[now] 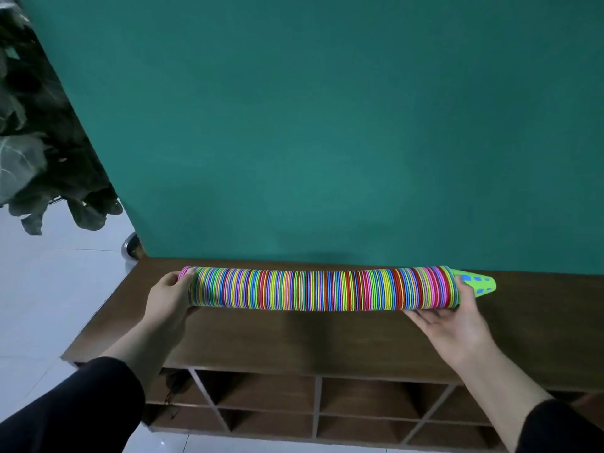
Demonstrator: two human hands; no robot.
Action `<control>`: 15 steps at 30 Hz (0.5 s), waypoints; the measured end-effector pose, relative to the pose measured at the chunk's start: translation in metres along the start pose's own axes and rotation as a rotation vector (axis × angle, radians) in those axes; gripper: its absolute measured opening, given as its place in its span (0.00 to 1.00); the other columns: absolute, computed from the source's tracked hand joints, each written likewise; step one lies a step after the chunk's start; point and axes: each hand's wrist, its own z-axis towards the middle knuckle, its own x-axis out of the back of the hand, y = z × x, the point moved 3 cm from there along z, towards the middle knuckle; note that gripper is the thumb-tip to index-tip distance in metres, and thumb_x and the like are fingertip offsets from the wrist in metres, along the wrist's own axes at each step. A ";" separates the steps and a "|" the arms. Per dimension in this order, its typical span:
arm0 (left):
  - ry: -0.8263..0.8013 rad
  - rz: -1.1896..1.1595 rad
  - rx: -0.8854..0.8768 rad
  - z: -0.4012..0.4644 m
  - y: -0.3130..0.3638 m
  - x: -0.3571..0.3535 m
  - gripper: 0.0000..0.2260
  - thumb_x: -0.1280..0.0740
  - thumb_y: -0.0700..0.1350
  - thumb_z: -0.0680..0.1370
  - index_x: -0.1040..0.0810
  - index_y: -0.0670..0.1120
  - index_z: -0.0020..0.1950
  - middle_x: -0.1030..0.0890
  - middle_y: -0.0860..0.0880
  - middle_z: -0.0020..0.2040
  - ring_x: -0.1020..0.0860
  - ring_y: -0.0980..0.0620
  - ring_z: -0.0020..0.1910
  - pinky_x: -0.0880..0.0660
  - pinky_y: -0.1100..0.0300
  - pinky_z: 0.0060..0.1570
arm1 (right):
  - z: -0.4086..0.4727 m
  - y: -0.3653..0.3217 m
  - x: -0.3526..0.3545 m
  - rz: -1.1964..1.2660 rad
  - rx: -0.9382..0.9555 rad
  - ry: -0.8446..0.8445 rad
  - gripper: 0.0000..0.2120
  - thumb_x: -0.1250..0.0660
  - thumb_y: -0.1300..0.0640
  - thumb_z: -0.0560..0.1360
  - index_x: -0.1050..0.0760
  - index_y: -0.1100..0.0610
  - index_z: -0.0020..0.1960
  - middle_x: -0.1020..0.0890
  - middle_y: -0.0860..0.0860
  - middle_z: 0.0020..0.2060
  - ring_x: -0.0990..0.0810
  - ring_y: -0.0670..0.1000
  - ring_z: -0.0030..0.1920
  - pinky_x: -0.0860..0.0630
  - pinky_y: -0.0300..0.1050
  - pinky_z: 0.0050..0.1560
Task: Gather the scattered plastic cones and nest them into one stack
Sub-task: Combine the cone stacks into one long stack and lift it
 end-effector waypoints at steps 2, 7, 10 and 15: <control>-0.013 0.030 0.026 0.036 -0.013 -0.013 0.08 0.36 0.43 0.81 0.22 0.39 0.57 0.20 0.39 0.53 0.20 0.46 0.47 0.21 0.47 0.52 | 0.031 0.016 -0.006 -0.015 0.001 0.067 0.25 0.28 0.43 0.74 0.29 0.52 0.67 0.21 0.59 0.62 0.20 0.61 0.60 0.22 0.64 0.56; -0.044 0.048 0.090 0.116 -0.050 -0.047 0.08 0.35 0.42 0.81 0.23 0.39 0.56 0.21 0.41 0.50 0.21 0.47 0.46 0.21 0.51 0.48 | 0.103 0.053 -0.012 -0.052 -0.011 0.184 0.24 0.28 0.43 0.74 0.31 0.49 0.65 0.22 0.59 0.61 0.20 0.60 0.59 0.22 0.64 0.59; -0.057 0.053 0.127 0.154 -0.083 -0.064 0.06 0.36 0.42 0.82 0.23 0.40 0.55 0.22 0.44 0.46 0.22 0.50 0.44 0.22 0.53 0.47 | 0.143 0.070 -0.012 -0.070 -0.028 0.222 0.23 0.28 0.43 0.74 0.31 0.50 0.64 0.22 0.59 0.60 0.20 0.60 0.58 0.21 0.63 0.57; -0.069 0.107 0.171 0.203 -0.116 -0.091 0.04 0.35 0.43 0.81 0.23 0.45 0.47 0.22 0.44 0.48 0.22 0.47 0.48 0.22 0.50 0.52 | 0.204 0.088 -0.009 -0.110 -0.049 0.253 0.26 0.28 0.44 0.74 0.30 0.55 0.65 0.22 0.62 0.59 0.19 0.61 0.57 0.20 0.64 0.54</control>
